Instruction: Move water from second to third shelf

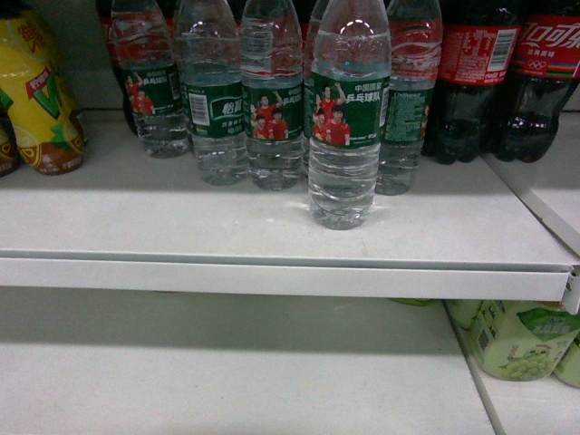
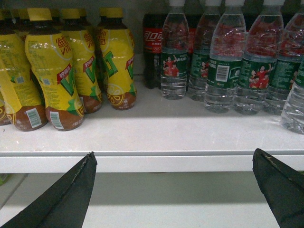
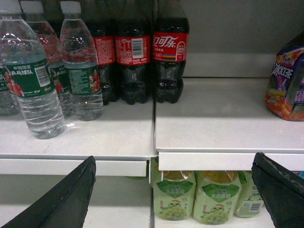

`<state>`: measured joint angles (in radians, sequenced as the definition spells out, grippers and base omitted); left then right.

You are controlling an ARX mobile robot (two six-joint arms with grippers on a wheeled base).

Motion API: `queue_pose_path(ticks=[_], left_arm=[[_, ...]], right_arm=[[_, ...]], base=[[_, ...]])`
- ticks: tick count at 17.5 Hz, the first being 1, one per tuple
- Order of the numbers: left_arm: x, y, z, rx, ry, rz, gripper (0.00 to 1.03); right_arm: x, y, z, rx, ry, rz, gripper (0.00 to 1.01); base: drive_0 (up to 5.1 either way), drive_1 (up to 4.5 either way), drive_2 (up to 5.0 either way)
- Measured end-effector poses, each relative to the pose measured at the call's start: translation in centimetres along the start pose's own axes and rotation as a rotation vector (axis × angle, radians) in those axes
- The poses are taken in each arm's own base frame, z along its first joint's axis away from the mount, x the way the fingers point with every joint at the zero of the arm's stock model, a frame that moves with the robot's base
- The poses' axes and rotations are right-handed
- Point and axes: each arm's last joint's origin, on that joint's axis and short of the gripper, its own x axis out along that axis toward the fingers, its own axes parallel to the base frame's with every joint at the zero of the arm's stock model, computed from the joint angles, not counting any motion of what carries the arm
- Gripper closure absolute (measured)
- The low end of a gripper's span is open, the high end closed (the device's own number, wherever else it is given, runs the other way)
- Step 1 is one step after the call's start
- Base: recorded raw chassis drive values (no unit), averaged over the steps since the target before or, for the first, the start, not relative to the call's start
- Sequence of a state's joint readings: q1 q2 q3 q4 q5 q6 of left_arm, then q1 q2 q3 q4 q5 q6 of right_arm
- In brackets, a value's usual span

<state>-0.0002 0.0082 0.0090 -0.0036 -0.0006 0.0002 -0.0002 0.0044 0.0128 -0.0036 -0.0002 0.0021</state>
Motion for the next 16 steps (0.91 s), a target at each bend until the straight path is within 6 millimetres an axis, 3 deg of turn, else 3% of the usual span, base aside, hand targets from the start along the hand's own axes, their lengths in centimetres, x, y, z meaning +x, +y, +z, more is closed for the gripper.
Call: queue_pose_path(ticks=[7,11,12,13,16], left_arm=[[0.0,0.0,0.0,0.0,0.0,0.0,0.05],[0.0,0.0,0.0,0.0,0.0,0.0,0.05],[0.0,0.0,0.0,0.0,0.0,0.0,0.05],[0.0,0.0,0.0,0.0,0.0,0.0,0.05],[0.0,0.0,0.0,0.0,0.0,0.0,0.05]], right_arm=[[0.0,0.0,0.0,0.0,0.0,0.0,0.03],[0.2,0.6,0.5,0.236,-0.012,0.17,0.03],[2.1,2.0,3.3,0.242,-0.092,0.254,0.03],[6.6,5.7,5.5,0.227,-0.106,0.38,0.03],[11.0,10.5,5.1,0.174,-0.02,0.484,0.03]], base=[[0.0,0.0,0.0],[0.0,0.0,0.0],[0.0,0.0,0.0],[0.0,0.0,0.0],[0.0,0.0,0.0]])
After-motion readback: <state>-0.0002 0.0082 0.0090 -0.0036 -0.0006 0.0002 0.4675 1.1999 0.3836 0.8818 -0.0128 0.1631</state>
